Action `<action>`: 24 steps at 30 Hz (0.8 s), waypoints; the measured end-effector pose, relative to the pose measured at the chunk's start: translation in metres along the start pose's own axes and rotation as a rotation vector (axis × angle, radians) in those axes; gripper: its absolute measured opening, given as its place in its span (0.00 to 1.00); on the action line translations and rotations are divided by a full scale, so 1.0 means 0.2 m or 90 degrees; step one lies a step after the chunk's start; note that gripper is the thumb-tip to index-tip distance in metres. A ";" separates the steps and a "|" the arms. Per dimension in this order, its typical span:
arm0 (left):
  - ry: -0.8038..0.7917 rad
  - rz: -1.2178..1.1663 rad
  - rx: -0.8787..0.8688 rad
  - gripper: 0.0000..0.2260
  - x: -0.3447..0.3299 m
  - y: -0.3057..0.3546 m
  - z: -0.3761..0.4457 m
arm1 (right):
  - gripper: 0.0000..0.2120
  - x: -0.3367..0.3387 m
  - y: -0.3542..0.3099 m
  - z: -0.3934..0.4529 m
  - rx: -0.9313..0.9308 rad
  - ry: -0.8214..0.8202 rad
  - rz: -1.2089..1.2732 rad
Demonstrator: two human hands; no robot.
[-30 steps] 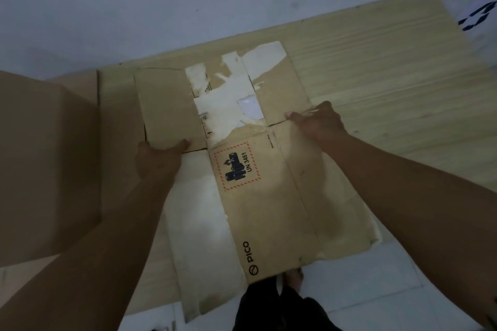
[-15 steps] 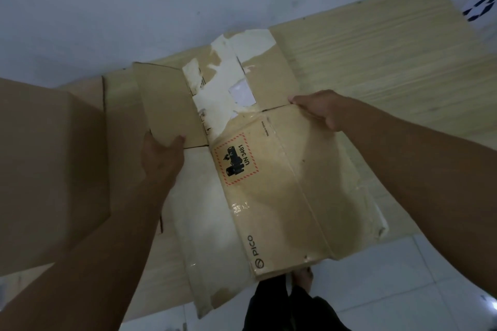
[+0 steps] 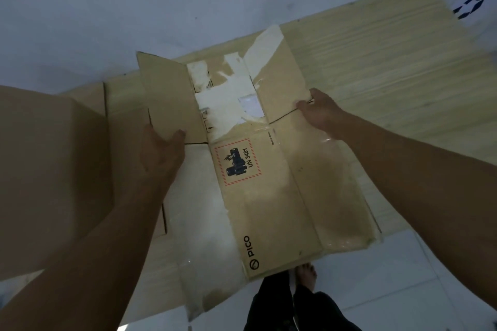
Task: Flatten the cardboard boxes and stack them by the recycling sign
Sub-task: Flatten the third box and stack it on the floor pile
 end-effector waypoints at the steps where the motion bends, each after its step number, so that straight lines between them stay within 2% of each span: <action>1: -0.005 0.001 -0.004 0.27 0.00 0.01 0.00 | 0.28 0.00 -0.02 -0.01 0.010 -0.024 -0.017; 4: -0.015 0.023 0.007 0.30 0.01 0.04 -0.02 | 0.27 0.00 -0.06 -0.05 0.060 -0.029 -0.080; 11: 0.005 0.128 -0.038 0.23 0.02 0.11 -0.19 | 0.20 -0.01 -0.04 -0.21 0.116 0.035 -0.213; 15: 0.006 0.136 -0.060 0.20 -0.01 0.16 -0.32 | 0.18 0.07 -0.02 -0.32 0.155 0.081 -0.256; 19: 0.021 0.162 -0.098 0.18 -0.05 0.31 -0.52 | 0.16 0.30 0.05 -0.44 0.160 0.130 -0.254; 24: 0.016 0.128 -0.143 0.18 -0.19 0.57 -0.89 | 0.16 0.79 0.18 -0.62 0.179 0.200 -0.268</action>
Point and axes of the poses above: each hand's wrist, its own z-axis towards the middle knuckle, its own x-axis out of the back of the hand, y = z × x, the point moved 5 cm from there along z, towards the middle knuckle, and after that the axes turned 9 degrees about x, right-handed, at the moved point
